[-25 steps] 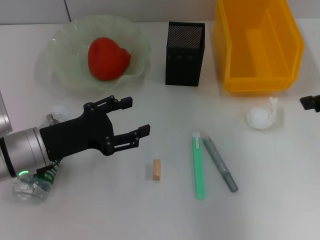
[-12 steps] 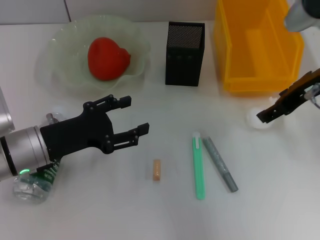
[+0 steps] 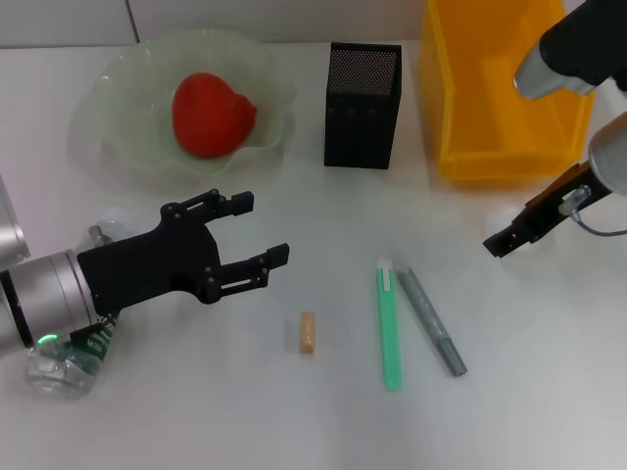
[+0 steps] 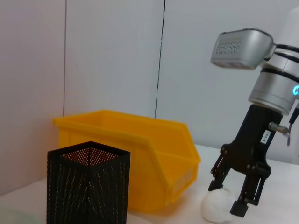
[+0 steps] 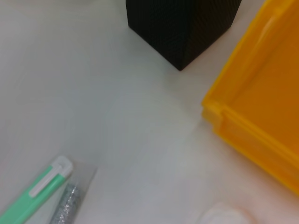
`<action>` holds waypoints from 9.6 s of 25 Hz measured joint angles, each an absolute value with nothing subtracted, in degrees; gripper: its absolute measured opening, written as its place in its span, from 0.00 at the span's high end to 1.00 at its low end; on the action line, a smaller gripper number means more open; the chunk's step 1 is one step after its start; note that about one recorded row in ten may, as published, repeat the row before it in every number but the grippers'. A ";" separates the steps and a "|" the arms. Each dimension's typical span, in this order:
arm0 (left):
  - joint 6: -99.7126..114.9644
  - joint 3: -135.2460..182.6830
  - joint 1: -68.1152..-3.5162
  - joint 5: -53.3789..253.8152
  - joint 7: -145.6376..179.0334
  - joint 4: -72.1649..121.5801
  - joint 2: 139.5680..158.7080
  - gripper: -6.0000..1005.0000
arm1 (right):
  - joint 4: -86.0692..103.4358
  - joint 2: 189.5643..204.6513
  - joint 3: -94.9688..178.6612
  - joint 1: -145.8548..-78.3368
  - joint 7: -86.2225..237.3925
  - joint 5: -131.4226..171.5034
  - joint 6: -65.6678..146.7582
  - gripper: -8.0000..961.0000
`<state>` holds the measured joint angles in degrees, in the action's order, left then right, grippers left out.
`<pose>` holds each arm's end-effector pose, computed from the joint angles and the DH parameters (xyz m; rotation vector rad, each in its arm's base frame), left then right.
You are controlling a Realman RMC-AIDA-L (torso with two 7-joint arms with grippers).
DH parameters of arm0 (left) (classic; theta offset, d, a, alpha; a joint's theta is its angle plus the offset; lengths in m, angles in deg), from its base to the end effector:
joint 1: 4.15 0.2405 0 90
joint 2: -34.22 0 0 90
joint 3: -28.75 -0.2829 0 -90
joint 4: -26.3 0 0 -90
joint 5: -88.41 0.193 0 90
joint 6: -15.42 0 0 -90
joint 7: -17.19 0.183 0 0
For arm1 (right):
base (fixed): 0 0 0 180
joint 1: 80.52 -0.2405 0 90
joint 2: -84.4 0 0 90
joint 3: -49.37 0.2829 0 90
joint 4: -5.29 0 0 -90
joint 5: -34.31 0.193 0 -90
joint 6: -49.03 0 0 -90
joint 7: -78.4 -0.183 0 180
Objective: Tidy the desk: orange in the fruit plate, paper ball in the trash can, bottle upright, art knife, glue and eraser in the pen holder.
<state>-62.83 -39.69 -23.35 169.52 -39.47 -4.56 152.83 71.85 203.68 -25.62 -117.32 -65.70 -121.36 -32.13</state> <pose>-0.2710 0.3030 -0.0816 -2.6008 -0.4053 -0.8045 0.2593 0.3838 -0.0466 -2.4669 0.9588 -0.5534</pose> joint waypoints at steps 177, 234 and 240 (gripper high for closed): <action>-59.45 -33.54 -13.16 176.31 -62.47 -36.24 152.72 0.51 | 54.63 202.97 -1.25 -88.80 -4.94 -58.25 -37.96 0.12; -78.32 -32.51 -17.11 173.13 -24.31 0.29 152.87 0.26 | 65.86 204.28 -41.21 -133.92 -89.13 -106.03 -41.85 0.12; -78.26 -32.57 -17.26 173.14 -24.50 0.29 152.87 0.26 | 64.24 204.28 -41.27 -134.29 -89.61 -106.08 -41.11 0.12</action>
